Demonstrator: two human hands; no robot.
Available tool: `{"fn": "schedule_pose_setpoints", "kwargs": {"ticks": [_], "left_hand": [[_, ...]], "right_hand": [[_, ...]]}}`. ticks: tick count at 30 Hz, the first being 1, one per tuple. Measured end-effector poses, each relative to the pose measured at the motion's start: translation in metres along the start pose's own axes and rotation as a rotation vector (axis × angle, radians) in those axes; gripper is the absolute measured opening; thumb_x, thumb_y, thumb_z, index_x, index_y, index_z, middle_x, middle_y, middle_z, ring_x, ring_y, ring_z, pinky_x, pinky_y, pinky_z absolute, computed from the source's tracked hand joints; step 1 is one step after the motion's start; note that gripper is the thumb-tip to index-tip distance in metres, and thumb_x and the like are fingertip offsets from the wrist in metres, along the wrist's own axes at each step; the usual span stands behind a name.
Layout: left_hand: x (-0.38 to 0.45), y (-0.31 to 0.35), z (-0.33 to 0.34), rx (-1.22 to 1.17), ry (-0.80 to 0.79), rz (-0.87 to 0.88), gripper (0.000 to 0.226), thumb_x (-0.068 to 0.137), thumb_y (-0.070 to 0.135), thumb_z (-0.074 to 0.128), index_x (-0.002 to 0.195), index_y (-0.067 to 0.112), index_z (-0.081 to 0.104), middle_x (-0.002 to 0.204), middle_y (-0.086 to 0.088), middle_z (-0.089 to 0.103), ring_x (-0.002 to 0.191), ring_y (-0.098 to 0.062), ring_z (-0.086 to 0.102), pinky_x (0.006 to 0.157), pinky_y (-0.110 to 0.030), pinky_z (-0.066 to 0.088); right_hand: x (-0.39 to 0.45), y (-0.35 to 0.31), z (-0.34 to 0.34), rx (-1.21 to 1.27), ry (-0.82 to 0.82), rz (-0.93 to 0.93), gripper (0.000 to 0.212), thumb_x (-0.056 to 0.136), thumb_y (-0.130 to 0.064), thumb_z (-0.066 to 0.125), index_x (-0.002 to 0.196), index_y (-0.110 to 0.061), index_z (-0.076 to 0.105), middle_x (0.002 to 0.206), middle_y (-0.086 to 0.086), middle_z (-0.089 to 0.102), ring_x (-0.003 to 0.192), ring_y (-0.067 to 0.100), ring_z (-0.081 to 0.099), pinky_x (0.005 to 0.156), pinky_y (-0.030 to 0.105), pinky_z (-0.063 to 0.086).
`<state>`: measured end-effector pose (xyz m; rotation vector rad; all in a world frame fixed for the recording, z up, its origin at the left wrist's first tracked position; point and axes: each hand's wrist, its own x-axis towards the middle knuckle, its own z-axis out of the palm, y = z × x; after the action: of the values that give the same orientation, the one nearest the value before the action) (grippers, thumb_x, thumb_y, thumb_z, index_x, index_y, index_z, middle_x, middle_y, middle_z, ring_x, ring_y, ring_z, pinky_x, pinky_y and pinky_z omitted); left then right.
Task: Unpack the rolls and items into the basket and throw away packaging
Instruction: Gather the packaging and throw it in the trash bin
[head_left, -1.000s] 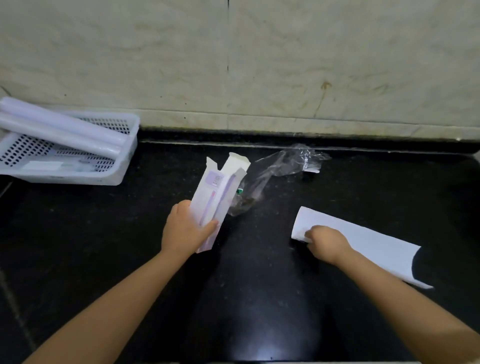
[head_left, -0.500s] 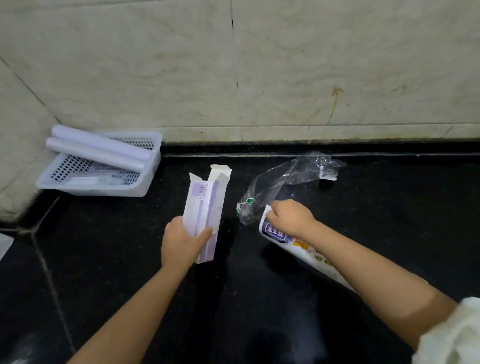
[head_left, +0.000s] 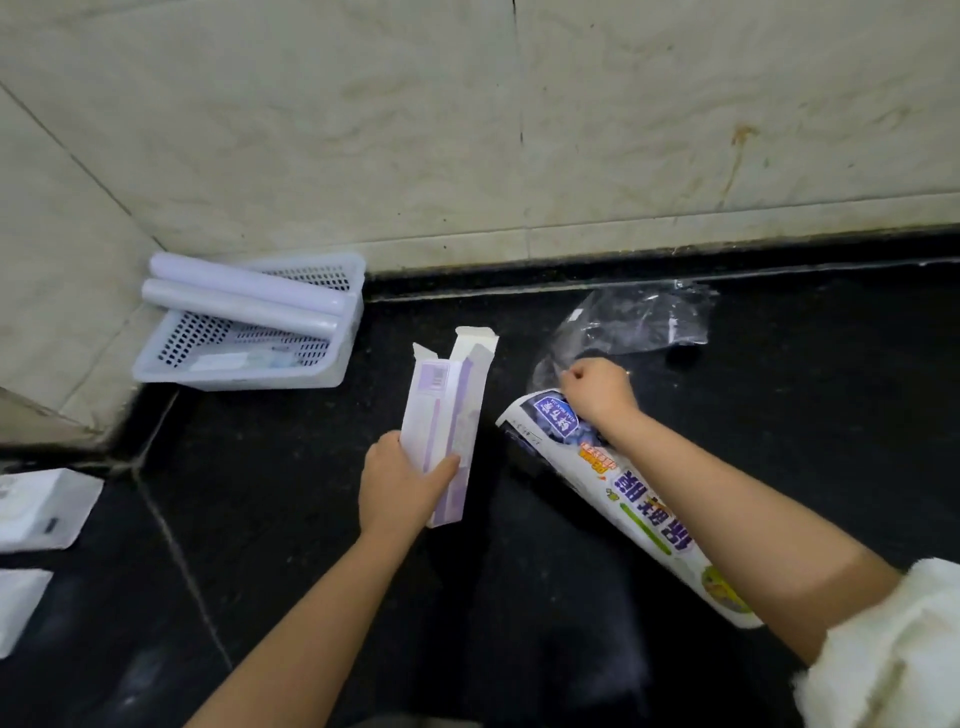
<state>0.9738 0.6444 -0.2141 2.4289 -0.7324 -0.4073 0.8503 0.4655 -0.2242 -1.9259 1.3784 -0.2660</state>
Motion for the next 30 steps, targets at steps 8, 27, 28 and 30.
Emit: {"fn": "schedule_pose_setpoints", "kwargs": {"ticks": [8, 27, 28, 30], "left_hand": [[0.002, 0.079, 0.039, -0.088, -0.307, 0.416, 0.051, 0.072, 0.032, 0.073, 0.112, 0.008, 0.053, 0.112, -0.009, 0.058, 0.092, -0.02, 0.053, 0.074, -0.027, 0.043], [-0.443, 0.22, 0.149, 0.073, -1.06, 1.381, 0.051, 0.072, 0.034, 0.072, 0.111, 0.006, 0.055, 0.115, -0.014, 0.059, 0.107, -0.029, 0.054, 0.078, -0.032, 0.044], [-0.478, 0.22, 0.158, 0.095, -1.08, 1.408, 0.051, 0.072, 0.034, 0.073, 0.112, 0.006, 0.056, 0.116, -0.014, 0.06, 0.108, -0.03, 0.055, 0.078, -0.031, 0.044], [-0.549, 0.217, 0.176, 0.136, -1.126, 1.448, 0.051, 0.071, 0.034, 0.073, 0.111, 0.006, 0.058, 0.115, -0.014, 0.062, 0.105, -0.03, 0.058, 0.075, -0.03, 0.044]], "right_hand": [[-0.102, 0.053, -0.093, -0.1, 0.29, 0.156, 0.025, 0.089, -0.018, 0.05, 0.084, 0.002, 0.065, 0.073, 0.009, 0.058, 0.072, 0.023, 0.053, 0.064, 0.029, 0.039], [-0.574, 0.278, -0.182, 0.234, 0.971, 0.926, 0.032, 0.087, -0.014, 0.056, 0.055, -0.011, 0.054, 0.06, 0.005, 0.052, 0.063, 0.018, 0.049, 0.05, 0.022, 0.031], [-0.601, 0.296, -0.181, 0.268, 0.982, 0.965, 0.033, 0.087, -0.015, 0.055, 0.054, -0.013, 0.053, 0.06, 0.005, 0.053, 0.067, 0.02, 0.05, 0.051, 0.024, 0.032], [-0.657, 0.33, -0.18, 0.336, 1.018, 1.037, 0.026, 0.087, -0.016, 0.056, 0.066, -0.002, 0.063, 0.068, 0.009, 0.056, 0.071, 0.02, 0.05, 0.056, 0.028, 0.033]]}}
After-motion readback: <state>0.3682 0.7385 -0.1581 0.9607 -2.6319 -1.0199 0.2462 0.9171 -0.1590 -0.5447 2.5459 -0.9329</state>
